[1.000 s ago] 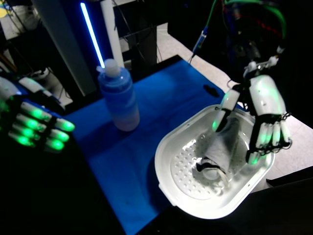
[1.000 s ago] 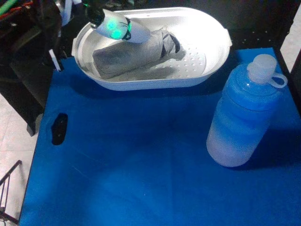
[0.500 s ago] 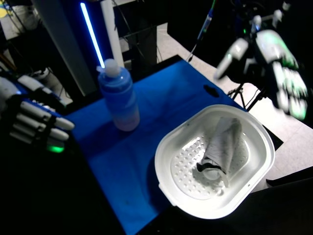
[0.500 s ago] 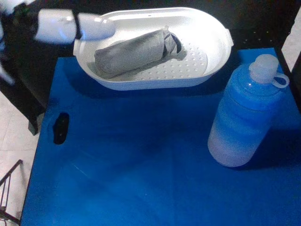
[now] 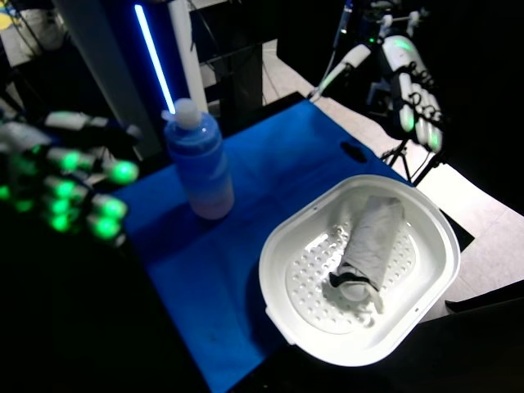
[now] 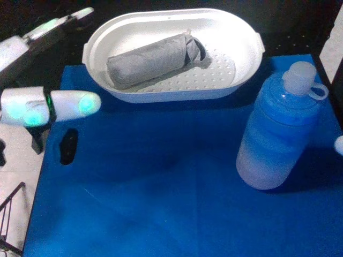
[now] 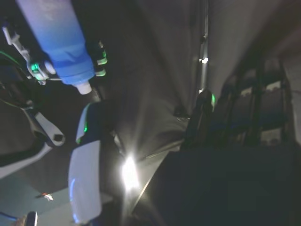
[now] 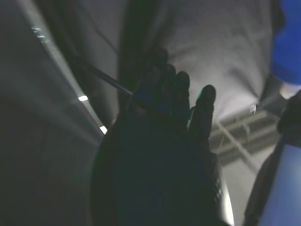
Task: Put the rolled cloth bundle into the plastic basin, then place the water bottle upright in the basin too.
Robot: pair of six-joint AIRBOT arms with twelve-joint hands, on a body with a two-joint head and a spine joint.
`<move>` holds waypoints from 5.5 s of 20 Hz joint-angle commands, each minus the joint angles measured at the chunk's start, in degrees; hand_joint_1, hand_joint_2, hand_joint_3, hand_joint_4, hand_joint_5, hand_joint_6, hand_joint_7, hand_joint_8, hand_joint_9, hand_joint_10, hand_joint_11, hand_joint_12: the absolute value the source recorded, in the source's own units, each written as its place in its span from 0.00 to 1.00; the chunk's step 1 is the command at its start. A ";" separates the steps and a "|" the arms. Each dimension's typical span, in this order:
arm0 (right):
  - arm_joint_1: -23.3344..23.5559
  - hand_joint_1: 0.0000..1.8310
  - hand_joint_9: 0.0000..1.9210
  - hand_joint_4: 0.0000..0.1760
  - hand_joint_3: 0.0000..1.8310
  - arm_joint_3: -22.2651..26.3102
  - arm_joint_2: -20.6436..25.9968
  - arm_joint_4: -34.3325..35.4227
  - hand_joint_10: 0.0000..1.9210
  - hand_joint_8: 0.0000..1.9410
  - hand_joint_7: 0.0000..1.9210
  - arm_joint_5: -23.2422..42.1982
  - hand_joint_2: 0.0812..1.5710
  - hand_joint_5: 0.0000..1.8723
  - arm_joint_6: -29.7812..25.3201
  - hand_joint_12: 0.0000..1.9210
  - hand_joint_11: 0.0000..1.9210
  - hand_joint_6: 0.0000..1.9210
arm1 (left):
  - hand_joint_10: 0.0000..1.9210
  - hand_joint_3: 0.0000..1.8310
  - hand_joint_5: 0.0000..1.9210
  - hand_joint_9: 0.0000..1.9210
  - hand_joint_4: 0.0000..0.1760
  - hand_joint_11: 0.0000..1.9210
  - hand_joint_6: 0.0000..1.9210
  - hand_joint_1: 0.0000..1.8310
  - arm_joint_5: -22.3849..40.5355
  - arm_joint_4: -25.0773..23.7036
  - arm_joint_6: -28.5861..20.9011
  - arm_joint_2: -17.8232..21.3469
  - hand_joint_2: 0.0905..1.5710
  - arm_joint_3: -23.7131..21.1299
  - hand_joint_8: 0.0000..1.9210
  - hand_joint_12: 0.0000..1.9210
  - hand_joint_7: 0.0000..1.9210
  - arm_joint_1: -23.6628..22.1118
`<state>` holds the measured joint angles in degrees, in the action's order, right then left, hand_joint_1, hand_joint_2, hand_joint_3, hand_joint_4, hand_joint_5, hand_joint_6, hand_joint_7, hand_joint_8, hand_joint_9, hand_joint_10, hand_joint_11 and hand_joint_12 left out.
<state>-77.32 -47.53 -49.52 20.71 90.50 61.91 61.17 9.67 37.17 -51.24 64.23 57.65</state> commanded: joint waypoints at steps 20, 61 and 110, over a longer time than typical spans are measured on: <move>9.69 0.48 0.02 1.00 0.00 -6.36 -16.08 0.12 0.00 0.00 0.07 5.61 0.60 0.04 -14.51 0.04 0.07 0.00 | 0.00 0.00 0.06 0.02 0.89 0.01 0.00 0.36 22.32 14.31 0.54 -0.43 0.51 -7.19 0.00 0.01 0.03 15.95; 28.20 0.63 0.56 0.00 0.00 -16.79 -12.59 -9.47 1.00 1.00 0.45 -3.62 0.71 0.49 -16.78 1.00 0.56 0.57 | 0.00 0.00 0.02 0.02 1.00 0.02 0.00 0.28 22.05 14.65 -1.22 -2.14 0.54 -7.14 0.00 0.01 0.02 16.92; 48.75 0.51 0.27 0.00 0.00 -53.99 -36.94 -7.38 0.41 0.07 0.42 -41.18 0.71 0.38 -18.10 0.67 0.15 0.00 | 0.00 0.00 0.05 0.02 0.81 0.00 0.00 0.30 21.25 11.45 -5.84 -5.82 0.54 -3.03 0.00 0.08 0.04 15.91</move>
<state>-29.28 -101.23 -86.56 12.43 41.10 45.01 74.85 21.21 31.90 -56.99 61.17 73.97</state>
